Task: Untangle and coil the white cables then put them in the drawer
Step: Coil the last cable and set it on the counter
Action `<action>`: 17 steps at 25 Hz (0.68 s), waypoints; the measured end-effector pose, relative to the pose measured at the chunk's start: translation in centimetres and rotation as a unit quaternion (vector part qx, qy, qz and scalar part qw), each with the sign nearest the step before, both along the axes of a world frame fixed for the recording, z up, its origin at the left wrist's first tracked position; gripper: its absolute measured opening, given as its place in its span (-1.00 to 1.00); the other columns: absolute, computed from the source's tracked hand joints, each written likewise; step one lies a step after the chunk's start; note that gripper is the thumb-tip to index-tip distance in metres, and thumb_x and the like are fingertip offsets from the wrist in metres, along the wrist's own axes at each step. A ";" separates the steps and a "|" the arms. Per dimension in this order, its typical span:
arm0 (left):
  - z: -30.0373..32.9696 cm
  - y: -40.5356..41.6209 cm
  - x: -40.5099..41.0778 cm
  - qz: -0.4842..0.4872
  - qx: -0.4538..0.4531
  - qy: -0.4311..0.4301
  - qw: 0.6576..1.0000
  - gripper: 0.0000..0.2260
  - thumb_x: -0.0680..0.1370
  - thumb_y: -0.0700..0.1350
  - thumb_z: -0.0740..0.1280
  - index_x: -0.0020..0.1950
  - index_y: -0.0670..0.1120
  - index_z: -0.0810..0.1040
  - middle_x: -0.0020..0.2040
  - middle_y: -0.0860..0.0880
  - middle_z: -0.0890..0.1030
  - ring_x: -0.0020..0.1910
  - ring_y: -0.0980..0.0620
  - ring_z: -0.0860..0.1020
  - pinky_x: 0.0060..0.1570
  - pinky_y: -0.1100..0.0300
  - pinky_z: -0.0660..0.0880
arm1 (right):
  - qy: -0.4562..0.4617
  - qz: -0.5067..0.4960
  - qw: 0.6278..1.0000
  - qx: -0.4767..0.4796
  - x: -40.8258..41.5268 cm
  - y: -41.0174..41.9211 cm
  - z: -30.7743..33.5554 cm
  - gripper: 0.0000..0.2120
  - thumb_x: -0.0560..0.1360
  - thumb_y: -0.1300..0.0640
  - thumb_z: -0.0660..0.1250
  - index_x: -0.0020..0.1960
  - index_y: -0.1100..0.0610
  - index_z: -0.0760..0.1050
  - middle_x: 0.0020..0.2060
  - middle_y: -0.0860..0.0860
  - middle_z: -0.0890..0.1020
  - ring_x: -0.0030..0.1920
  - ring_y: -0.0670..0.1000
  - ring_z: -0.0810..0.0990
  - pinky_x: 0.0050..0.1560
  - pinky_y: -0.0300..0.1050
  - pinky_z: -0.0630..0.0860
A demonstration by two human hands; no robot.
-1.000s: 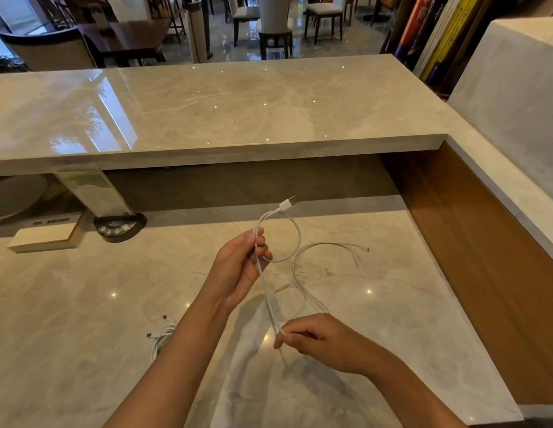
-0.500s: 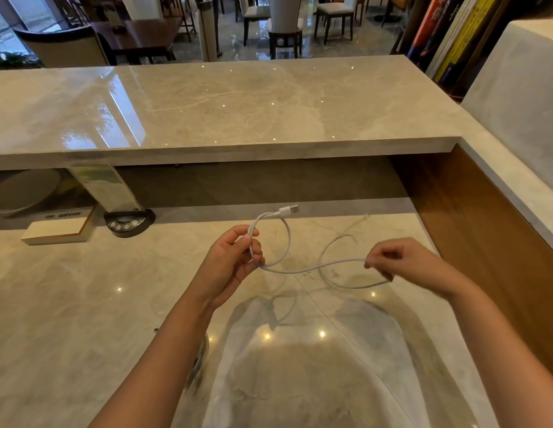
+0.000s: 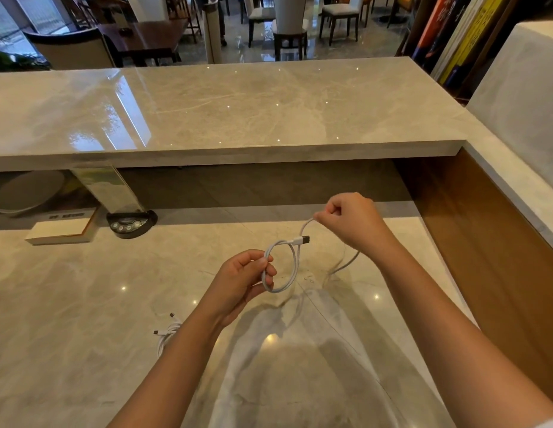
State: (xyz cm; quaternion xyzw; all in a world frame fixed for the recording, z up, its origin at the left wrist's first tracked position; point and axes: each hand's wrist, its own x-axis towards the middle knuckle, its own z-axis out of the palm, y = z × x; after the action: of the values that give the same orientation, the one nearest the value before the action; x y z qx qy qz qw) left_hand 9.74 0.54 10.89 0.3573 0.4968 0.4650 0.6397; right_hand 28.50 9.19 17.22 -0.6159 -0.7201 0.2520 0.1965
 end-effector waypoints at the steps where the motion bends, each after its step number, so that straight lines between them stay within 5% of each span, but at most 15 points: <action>1: -0.1 0.0 -0.1 0.010 -0.005 0.003 1.000 -0.85 0.58 -0.29 0.16 -0.08 -0.18 0.52 -0.34 -0.03 0.58 -0.39 0.11 0.53 -0.27 0.25 0.56 | 0.030 0.012 0.999 -0.007 -0.3 -0.7 0.1 -0.77 0.52 0.12 0.25 -0.16 0.25 0.56 -0.41 -0.02 0.51 -0.40 -0.06 0.40 -0.38 -0.19 0.35; 4: -0.5 -0.1 0.3 0.024 -0.019 -0.001 1.000 -0.87 0.57 -0.28 0.18 -0.06 -0.18 0.52 -0.29 -0.05 0.61 -0.36 0.09 0.55 -0.24 0.24 0.57 | 0.120 0.054 0.991 -0.032 -1.1 -3.3 0.6 -0.74 0.54 0.23 0.14 0.00 0.11 0.61 -0.37 -0.12 0.54 -0.45 -0.17 0.40 -0.44 -0.32 0.29; 8: -0.4 0.0 1.5 0.053 -0.021 -0.056 0.997 -0.85 0.57 -0.26 0.19 -0.03 -0.19 0.55 -0.20 -0.12 0.64 -0.25 0.05 0.62 -0.20 0.24 0.58 | 0.200 0.088 0.976 0.018 -2.5 -7.2 -1.9 -0.74 0.52 0.23 0.25 0.15 0.08 0.59 -0.18 -0.05 0.60 -0.28 -0.16 0.51 -0.22 -0.29 0.46; 14: 0.7 0.0 2.3 0.049 -0.025 -0.170 0.984 -0.82 0.58 -0.26 0.15 0.05 -0.20 0.53 -0.06 -0.14 0.70 -0.08 0.00 0.67 -0.13 0.21 0.61 | 0.083 0.059 0.963 0.249 -3.1 -9.5 -7.2 -0.72 0.50 0.08 0.23 0.18 0.06 0.55 -0.25 -0.01 0.55 -0.40 -0.07 0.51 -0.49 -0.24 0.49; 17: 0.7 -0.1 2.2 0.067 -0.039 -0.199 0.977 -0.83 0.57 -0.27 0.15 0.03 -0.22 0.52 -0.08 -0.14 0.70 -0.07 0.00 0.67 -0.14 0.21 0.62 | -0.034 0.080 0.951 0.298 -3.2 -9.9 -7.9 -0.66 0.50 0.09 0.15 0.23 0.05 0.49 -0.26 0.02 0.52 -0.51 -0.05 0.43 -0.59 -0.26 0.35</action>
State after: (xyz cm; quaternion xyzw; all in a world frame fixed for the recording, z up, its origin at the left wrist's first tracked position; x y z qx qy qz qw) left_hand 11.99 0.48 11.61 0.1986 0.4004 0.5486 0.7066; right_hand 25.27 -0.69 9.34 -0.4774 -0.8158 0.0199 0.3259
